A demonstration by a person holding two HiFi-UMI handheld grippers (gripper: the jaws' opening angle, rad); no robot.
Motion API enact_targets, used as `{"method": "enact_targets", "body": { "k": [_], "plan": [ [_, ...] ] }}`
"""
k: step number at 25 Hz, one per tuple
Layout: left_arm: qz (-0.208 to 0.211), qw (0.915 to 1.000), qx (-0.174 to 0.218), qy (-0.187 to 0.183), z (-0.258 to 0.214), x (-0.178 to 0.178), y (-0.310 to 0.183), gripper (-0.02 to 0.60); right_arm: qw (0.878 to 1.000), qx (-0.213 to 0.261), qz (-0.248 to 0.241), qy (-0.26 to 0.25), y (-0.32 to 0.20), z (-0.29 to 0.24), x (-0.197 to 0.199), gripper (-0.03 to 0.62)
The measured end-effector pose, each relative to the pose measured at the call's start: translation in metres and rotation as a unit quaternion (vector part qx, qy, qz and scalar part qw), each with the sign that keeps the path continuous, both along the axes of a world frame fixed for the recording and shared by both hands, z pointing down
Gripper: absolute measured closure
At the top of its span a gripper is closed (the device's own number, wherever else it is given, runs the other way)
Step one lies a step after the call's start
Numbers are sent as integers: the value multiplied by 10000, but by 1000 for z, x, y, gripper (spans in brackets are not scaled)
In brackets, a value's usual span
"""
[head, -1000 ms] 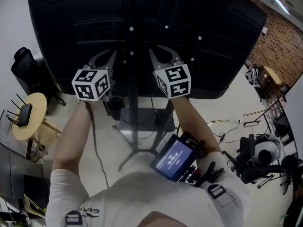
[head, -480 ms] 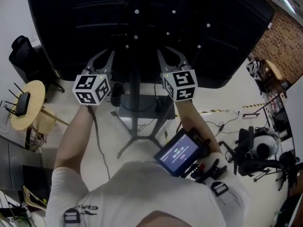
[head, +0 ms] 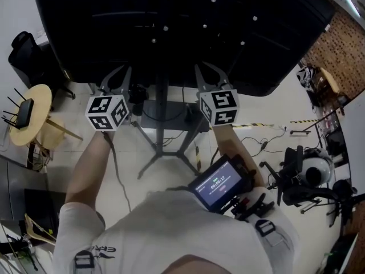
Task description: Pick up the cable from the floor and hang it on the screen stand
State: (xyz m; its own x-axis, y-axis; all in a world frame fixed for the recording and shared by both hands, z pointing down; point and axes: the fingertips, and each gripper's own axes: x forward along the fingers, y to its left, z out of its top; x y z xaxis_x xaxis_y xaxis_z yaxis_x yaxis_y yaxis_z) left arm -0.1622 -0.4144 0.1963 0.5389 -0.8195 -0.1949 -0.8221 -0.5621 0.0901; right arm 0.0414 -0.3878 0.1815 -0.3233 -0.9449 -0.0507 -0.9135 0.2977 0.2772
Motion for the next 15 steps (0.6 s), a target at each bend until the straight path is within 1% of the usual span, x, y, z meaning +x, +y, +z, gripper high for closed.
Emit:
{"method": "enact_targets", "body": {
  "k": [3,6,11,15],
  "plan": [
    [-167,9996,-189,-100,15,-1,9,575,9998,-36,-151,-86,9,5,1,574],
    [-334,9990,-264,-93,18,4,22,578,9994,-60,-309,-166,19,8,9,579],
    [-523,9980,-335,-79,22,28,58,578,9978,-135,-592,-283,48,20,29,579],
    [-665,9970,-385,-73,30,53,95,578,9961,-286,-753,-361,75,37,55,579]
  ]
}}
